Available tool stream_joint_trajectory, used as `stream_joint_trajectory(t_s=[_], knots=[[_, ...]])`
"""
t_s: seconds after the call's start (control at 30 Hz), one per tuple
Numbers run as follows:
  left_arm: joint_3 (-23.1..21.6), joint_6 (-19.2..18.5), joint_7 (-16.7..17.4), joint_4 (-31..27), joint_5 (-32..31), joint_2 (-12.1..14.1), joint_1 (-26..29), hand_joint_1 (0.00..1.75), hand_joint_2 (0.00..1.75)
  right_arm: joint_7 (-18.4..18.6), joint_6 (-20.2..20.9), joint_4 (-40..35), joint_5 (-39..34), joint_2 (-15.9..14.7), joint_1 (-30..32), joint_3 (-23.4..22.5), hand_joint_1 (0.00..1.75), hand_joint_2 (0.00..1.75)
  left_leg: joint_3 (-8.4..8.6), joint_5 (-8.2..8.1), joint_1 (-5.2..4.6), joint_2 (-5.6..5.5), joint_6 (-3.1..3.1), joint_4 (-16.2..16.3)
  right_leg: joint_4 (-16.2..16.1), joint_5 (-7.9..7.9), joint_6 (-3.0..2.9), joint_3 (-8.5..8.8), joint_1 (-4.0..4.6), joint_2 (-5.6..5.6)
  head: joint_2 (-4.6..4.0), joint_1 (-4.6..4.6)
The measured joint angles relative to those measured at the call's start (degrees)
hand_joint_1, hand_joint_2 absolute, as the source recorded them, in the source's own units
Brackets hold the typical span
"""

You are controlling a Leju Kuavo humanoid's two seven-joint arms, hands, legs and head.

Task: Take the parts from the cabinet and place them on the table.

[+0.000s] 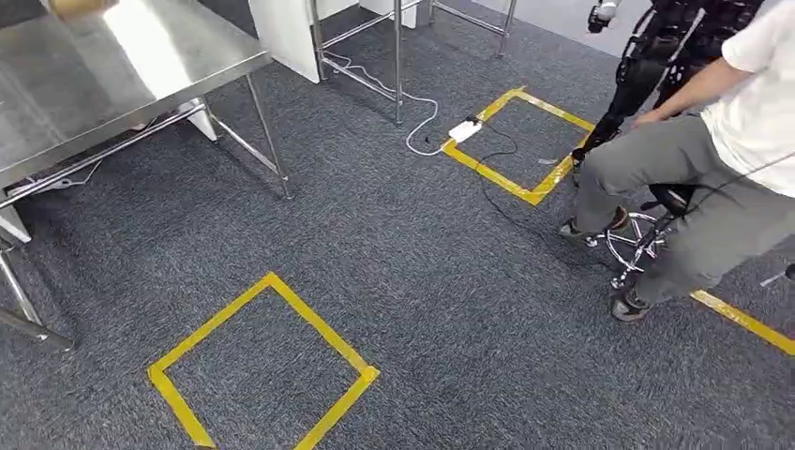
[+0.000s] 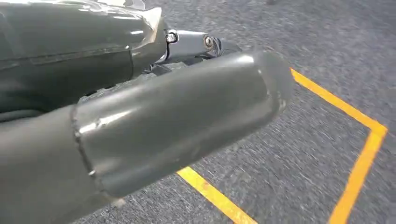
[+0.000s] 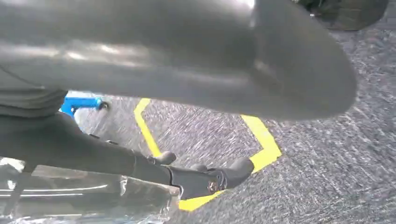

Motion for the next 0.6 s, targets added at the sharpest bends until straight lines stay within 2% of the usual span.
stream_joint_trajectory(t_s=[0.03, 0.07, 0.1, 0.13, 0.17, 0.2, 0.23, 0.27, 0.3, 0.33, 0.37, 0.4, 0.43, 0.47, 0.5, 0.53, 0.57, 0.6], knots=[[-0.02, 0.00, 0.02, 0.00, -0.02, -0.09, -0.22, 0.00, 0.00, 0.00, 0.00, 0.00, -0.04, -0.02, 0.24, -0.02, 0.00, 0.00, 0.16, -0.07, 0.12, 0.59, -0.34, -0.12, -0.08, 0.00, -0.35, 0.00, 0.08, 0.67, 0.00, 0.02], [-0.04, 0.00, 0.04, 0.00, -0.19, -0.15, -0.36, 0.00, 0.00, 0.00, 0.00, 0.00, -0.13, -0.02, 0.33, -0.02, 0.00, 0.00, -0.02, -0.52, 0.53, -0.63, -0.98, 0.26, -0.32, 0.40, -1.08, 0.87, -1.03, 1.23, 0.00, 0.00], [-0.04, 0.00, 0.07, 0.00, -0.37, -0.17, -0.43, 0.00, 0.00, -0.02, 0.00, 0.00, -0.15, 0.00, 0.46, -0.02, 0.00, 0.00, -0.47, -1.92, 0.57, -3.72, -1.24, 1.76, -0.36, 0.49, -1.35, 0.56, -0.98, 1.68, 0.00, -0.20], [-0.07, 0.00, 0.07, 0.00, -0.53, -0.24, -0.36, 0.00, 0.00, -0.02, 0.00, 0.00, -0.17, 0.00, 0.31, -0.02, 0.00, 0.00, -2.09, -4.71, 0.58, -5.89, -1.20, 5.47, -0.29, 0.82, -2.13, 0.38, -0.91, 2.26, 0.00, -0.09], [-0.07, 0.02, 0.13, 0.02, -0.50, -0.24, -0.23, 0.00, 0.00, -0.04, 0.00, 0.00, -0.17, 0.00, 0.19, -0.02, 0.00, 0.00, -4.05, -7.14, 0.58, -6.82, -1.17, 9.93, -0.29, 0.91, -2.31, 0.18, -0.75, 2.95, 0.00, -0.11], [-0.07, 0.02, 0.24, 0.07, -0.48, -0.22, -0.12, 0.00, 0.00, -0.09, 0.00, 0.00, -0.17, 0.00, 0.17, -0.02, 0.00, 0.00, -6.14, -8.99, 0.58, -7.22, -1.18, 14.46, -0.27, 1.03, -2.48, 0.02, -0.59, 3.78, 0.00, -0.13], [-0.04, 0.00, 0.42, 0.15, -0.48, -0.22, -0.06, 0.00, 0.00, -0.11, 0.00, 0.00, -0.24, 0.00, 0.28, -0.02, 0.00, 0.00, -7.42, -9.56, 0.58, -7.32, -1.18, 17.03, -0.27, 1.05, -2.48, -0.03, -0.49, 4.46, 0.00, -0.11], [-0.07, 0.00, 0.57, 0.17, -0.48, -0.22, -0.03, 0.00, 0.00, -0.15, 0.00, 0.00, -0.26, 0.00, 0.42, -0.04, 0.00, 0.00, -7.75, -8.80, 0.59, -7.33, -1.11, 17.41, -0.25, 1.06, -2.47, -0.01, -0.46, 5.30, 0.00, -0.09], [-0.07, 0.00, 0.59, 0.17, -0.48, -0.22, -0.05, 0.00, 0.00, -0.18, 0.00, 0.00, -0.26, 0.02, 0.52, -0.04, 0.00, 0.00, -6.93, -6.86, 0.64, -7.37, -1.02, 15.30, -0.19, 1.07, -2.45, 0.03, -0.46, 6.00, 0.00, -0.09], [-0.07, 0.00, 0.59, 0.17, -0.48, -0.22, -0.07, 0.00, 0.00, -0.22, 0.00, 0.00, -0.24, 0.02, 0.59, -0.02, 0.00, 0.00, -4.97, -4.08, 0.76, -7.61, -0.87, 11.09, -0.10, 1.09, -2.40, 0.12, -0.46, 6.81, 0.00, -0.11], [-0.04, 0.00, 0.59, 0.17, -0.41, -0.17, -0.07, 0.00, 0.00, -0.37, 0.00, 0.00, -0.20, 0.02, 0.56, -0.02, 0.00, 0.00, -2.53, -1.40, 0.94, -8.45, -0.73, 5.95, 0.03, 1.10, -2.35, 0.17, -0.46, 7.63, 0.00, -0.13], [-0.04, 0.00, 0.59, 0.17, -0.35, -0.13, -0.05, 0.00, 0.00, -0.55, 0.00, 0.00, -0.13, 0.07, 0.52, -0.02, 0.00, 0.00, -0.86, -0.36, 1.25, -11.90, -0.55, 2.01, 0.26, 1.14, -2.24, -0.11, -0.46, 8.31, 0.00, -0.13], [-0.05, 0.00, 0.59, 0.24, -0.24, -0.11, -0.02, 0.00, 0.00, -0.66, 0.02, 0.00, -0.07, 0.09, 0.25, -0.02, 0.00, 0.00, -0.75, -0.74, 1.17, -12.41, -0.62, 1.33, 0.74, 1.07, -1.86, -0.57, 0.08, 8.92, 0.00, 0.02], [-0.07, 0.00, 0.59, 0.22, -0.24, -0.11, -0.04, 0.00, 0.00, -0.72, 0.02, 0.00, 0.00, 0.09, 0.18, -0.02, 0.00, 0.00, -0.95, -0.61, 1.00, -11.60, -0.44, 1.37, 0.68, 1.29, -1.53, -0.81, -0.11, 9.35, 0.00, 0.02], [-0.07, 0.02, 0.57, 0.24, 0.02, -0.13, -0.06, 0.00, 0.00, -0.76, 0.02, 0.00, 0.02, 0.11, 0.34, -0.02, 0.00, 0.00, -0.98, -0.58, 0.50, -10.97, -0.06, 1.40, 0.28, 1.59, -0.80, -1.23, -0.15, 10.06, 0.00, -0.02], [-0.04, 0.00, 0.59, 0.22, 0.24, -0.15, -0.13, 0.00, 0.00, -0.77, 0.02, 0.00, 0.02, 0.11, 0.50, -0.02, 0.00, 0.00, -0.91, -0.33, 0.25, -10.35, 0.38, 1.31, 0.09, 1.89, -0.32, -1.42, -0.42, 10.69, 0.00, -0.13], [-0.07, -0.35, 0.70, 0.22, 0.26, -0.28, -0.23, 0.00, 0.00, -0.76, 0.02, 0.00, 0.11, 0.04, 0.61, -0.02, 0.00, 0.00, -0.81, 0.30, 0.69, -9.45, 1.14, 0.46, 0.34, 1.93, 0.09, -2.03, 0.06, 10.93, 0.00, -0.02], [-0.04, -1.07, 0.96, 0.22, 0.26, -0.24, -0.33, 0.00, 0.00, -0.77, 0.04, 0.00, 0.28, 0.07, 0.63, -0.02, 0.00, 0.00, -0.73, 0.63, 0.62, -8.79, 1.68, 0.10, 1.84, 1.12, -0.14, -2.61, -0.17, 7.78, 0.00, 0.04]])
